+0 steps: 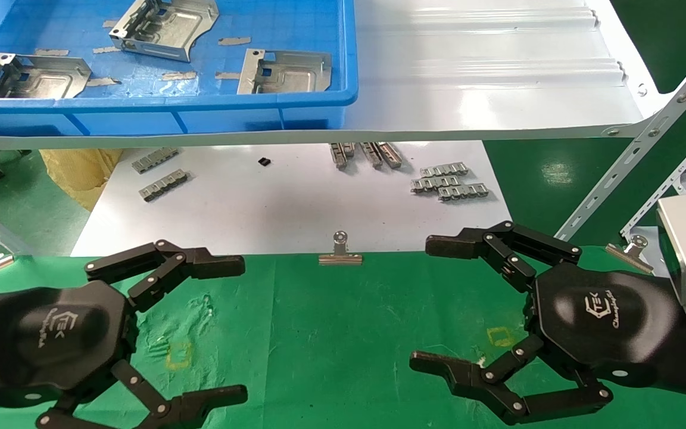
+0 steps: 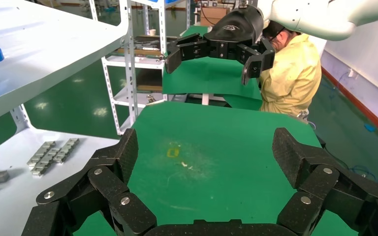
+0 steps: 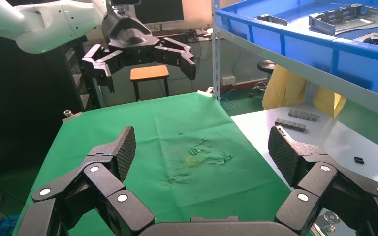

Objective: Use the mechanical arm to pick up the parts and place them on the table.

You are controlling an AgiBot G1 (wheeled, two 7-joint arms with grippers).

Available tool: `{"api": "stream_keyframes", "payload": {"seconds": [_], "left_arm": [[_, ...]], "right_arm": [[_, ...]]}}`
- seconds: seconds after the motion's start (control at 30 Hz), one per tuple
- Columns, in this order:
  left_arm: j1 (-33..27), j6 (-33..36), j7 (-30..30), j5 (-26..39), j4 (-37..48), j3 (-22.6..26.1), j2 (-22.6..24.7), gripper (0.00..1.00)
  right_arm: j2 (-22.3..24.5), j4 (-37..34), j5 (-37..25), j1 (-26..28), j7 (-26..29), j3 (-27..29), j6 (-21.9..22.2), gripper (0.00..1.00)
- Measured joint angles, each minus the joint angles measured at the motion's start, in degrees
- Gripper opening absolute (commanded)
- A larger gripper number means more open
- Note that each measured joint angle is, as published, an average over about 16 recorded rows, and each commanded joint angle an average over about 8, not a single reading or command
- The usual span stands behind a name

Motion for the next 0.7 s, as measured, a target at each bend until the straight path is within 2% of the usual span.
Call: {"api": "stream_keyframes", "payload": {"seconds": [0.37,0.63,0.7], "left_arm": [[0.0,0.0,0.0,0.0,0.0,0.0,0.0,1.00],[0.0,0.0,0.0,0.0,0.0,0.0,0.0,1.00],[0.0,0.0,0.0,0.0,0.0,0.0,0.0,1.00]], "right_arm": [[0.0,0.0,0.0,0.0,0.0,0.0,0.0,1.00],[0.0,0.0,0.0,0.0,0.0,0.0,0.0,0.00],[0.0,0.0,0.0,0.0,0.0,0.0,0.0,0.00]]}}
